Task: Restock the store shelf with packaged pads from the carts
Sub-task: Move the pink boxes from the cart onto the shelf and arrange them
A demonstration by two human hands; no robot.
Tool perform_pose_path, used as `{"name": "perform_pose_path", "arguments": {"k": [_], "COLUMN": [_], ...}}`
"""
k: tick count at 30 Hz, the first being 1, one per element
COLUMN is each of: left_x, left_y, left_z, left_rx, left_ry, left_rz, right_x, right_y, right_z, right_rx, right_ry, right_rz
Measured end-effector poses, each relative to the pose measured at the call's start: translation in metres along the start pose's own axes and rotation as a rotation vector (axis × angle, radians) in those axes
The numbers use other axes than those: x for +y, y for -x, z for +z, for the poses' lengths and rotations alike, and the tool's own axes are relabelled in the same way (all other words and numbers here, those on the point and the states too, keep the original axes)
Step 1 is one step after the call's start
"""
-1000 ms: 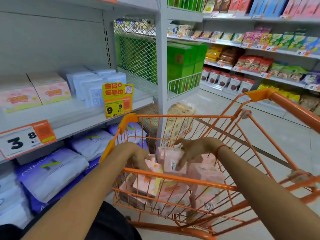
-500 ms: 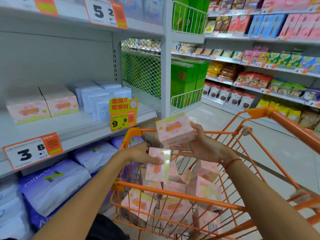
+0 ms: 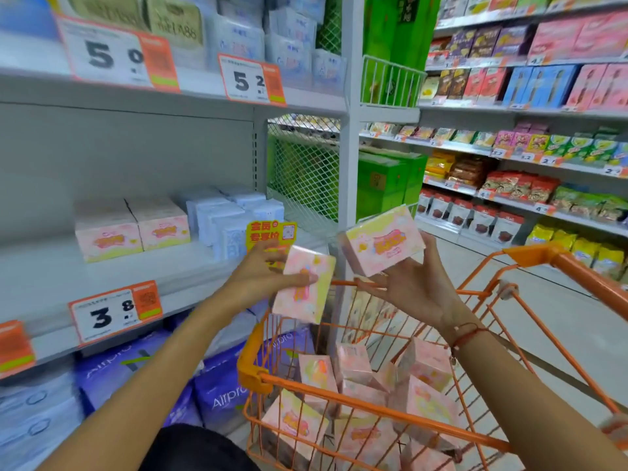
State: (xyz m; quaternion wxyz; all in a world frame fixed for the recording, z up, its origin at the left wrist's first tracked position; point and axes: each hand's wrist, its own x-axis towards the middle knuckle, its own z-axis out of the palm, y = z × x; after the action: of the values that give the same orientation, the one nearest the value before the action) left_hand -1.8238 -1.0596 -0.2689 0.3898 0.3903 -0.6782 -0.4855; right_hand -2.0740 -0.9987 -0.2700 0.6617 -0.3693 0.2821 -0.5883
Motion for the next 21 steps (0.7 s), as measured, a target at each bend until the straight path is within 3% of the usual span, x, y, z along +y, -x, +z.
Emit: {"name": "perform_pose_path", "arguments": {"k": [4, 12, 18, 21], "left_x": [0.019, 0.017, 0.015, 0.008], "left_y": [0.01, 0.038, 0.033, 0.02], "left_z": [-0.042, -0.149, -0.193, -0.211], "left_rx": [0.205, 0.57, 0.634, 0.65], "left_ry": [0.204, 0.357, 0.282, 0.259], "left_rz": [0.005, -0.003, -0.022, -0.031], "right_x": [0.004, 0.053, 0.094, 0.104], "right_y": [-0.029, -0.113, -0.16, -0.184], "right_z": [0.036, 0.138, 0.189, 0.209], "right_rx": [-0.083, -0.296, -0.451, -0.422], "right_ry": [-0.124, -0.215, -0.174, -0.063], "right_rz": [0.038, 0.258, 0.363, 0.422]}}
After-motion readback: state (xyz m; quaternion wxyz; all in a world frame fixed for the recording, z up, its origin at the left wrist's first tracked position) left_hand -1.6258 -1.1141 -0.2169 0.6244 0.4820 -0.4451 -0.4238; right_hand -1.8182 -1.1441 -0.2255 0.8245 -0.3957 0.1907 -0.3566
